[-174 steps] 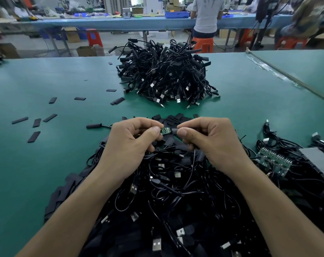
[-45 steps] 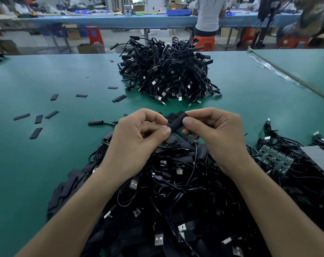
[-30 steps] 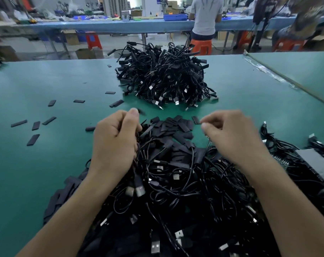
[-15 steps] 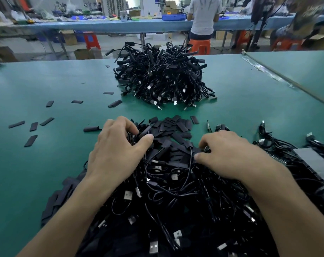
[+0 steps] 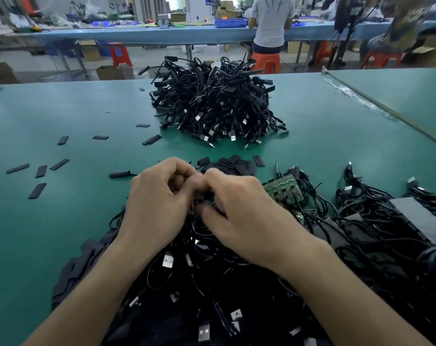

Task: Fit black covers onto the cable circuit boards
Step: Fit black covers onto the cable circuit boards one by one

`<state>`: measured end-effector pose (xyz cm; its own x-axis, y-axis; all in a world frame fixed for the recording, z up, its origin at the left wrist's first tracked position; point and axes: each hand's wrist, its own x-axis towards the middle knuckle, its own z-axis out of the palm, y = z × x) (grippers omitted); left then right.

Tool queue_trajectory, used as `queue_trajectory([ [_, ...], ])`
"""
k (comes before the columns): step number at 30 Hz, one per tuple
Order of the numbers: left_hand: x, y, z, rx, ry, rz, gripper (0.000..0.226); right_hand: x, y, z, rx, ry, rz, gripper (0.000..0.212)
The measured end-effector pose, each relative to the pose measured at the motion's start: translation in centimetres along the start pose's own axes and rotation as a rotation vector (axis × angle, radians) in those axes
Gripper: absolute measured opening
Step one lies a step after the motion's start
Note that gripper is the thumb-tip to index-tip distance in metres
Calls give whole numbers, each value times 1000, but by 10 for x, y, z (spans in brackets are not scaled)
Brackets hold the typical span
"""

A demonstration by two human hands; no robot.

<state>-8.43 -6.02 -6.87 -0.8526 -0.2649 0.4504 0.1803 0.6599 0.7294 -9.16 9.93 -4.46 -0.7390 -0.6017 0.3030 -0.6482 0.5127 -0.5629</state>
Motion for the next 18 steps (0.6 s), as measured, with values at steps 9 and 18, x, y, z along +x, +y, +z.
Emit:
queue_trajectory([
  [9,0,-6,2,-90,-68,-5,17,-6,26,-48,-433,-112,401,29],
  [18,-4,-2,3,-70,-125,6,17,-9,54,-43,-456,-200,843,42],
])
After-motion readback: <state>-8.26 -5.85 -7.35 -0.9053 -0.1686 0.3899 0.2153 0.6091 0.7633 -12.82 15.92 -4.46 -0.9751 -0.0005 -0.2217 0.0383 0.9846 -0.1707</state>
